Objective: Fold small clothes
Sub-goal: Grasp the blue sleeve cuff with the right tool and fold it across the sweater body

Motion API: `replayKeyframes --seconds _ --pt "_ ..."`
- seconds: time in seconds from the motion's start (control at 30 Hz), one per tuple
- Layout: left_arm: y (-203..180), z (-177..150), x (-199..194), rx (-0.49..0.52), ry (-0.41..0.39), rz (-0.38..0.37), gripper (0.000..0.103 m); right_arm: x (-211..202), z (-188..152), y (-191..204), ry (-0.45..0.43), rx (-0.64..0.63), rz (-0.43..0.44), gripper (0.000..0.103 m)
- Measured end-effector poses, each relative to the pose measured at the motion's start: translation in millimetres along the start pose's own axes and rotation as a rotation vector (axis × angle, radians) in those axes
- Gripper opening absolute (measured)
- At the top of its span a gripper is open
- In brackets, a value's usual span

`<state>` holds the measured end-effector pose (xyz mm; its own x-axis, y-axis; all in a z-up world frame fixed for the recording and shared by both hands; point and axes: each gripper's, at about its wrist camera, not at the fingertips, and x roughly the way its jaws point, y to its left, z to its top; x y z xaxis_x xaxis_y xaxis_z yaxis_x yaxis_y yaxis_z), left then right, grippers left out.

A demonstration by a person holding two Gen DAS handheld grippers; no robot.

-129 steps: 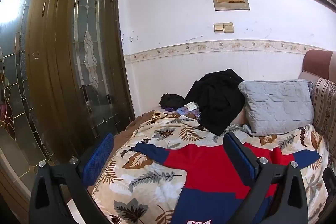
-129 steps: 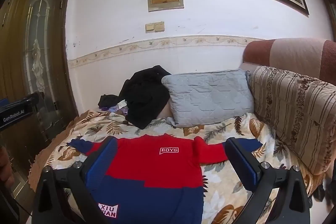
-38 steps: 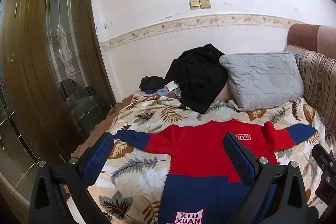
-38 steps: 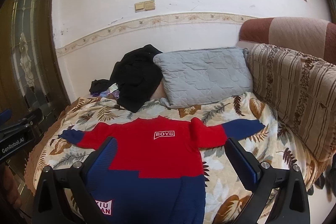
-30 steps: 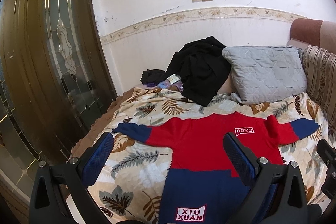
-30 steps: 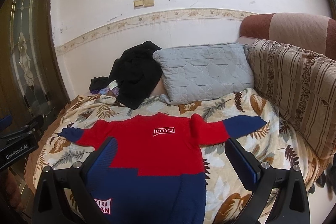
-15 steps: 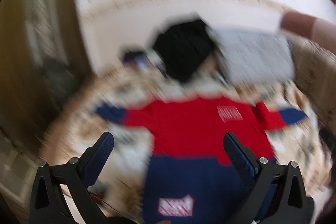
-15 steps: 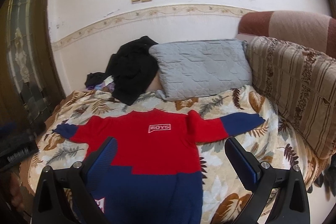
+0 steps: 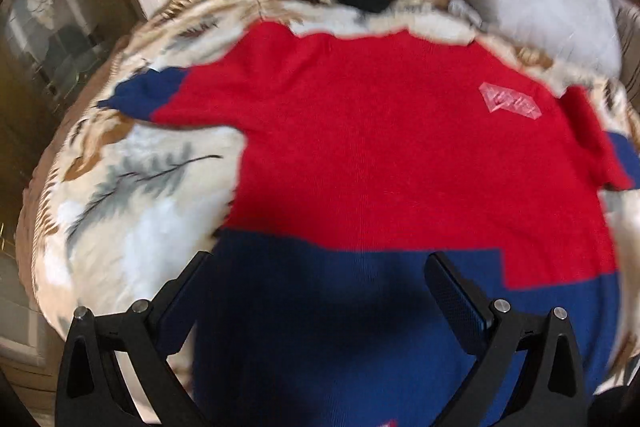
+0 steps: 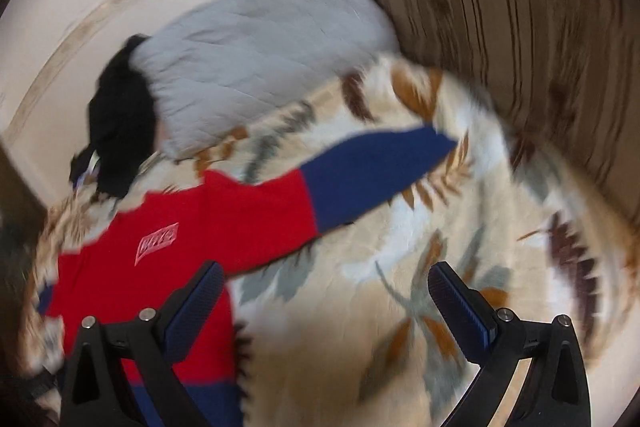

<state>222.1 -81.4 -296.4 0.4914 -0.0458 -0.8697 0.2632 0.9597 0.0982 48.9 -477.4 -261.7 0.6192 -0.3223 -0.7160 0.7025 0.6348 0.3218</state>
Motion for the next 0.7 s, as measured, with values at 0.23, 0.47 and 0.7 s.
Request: replayKeyframes --seconds 0.23,0.47,0.7 --pt "-25.1 10.7 35.1 0.076 -0.026 0.027 0.103 75.7 40.0 -51.5 0.029 0.299 0.047 0.087" --pt "-19.3 4.2 40.3 0.015 -0.061 -0.026 0.103 120.1 52.9 -68.1 -0.002 0.414 0.041 0.079" --pt "-19.9 8.1 40.5 0.031 -0.037 -0.034 0.103 139.3 56.2 -73.5 -0.057 0.466 0.051 0.014"
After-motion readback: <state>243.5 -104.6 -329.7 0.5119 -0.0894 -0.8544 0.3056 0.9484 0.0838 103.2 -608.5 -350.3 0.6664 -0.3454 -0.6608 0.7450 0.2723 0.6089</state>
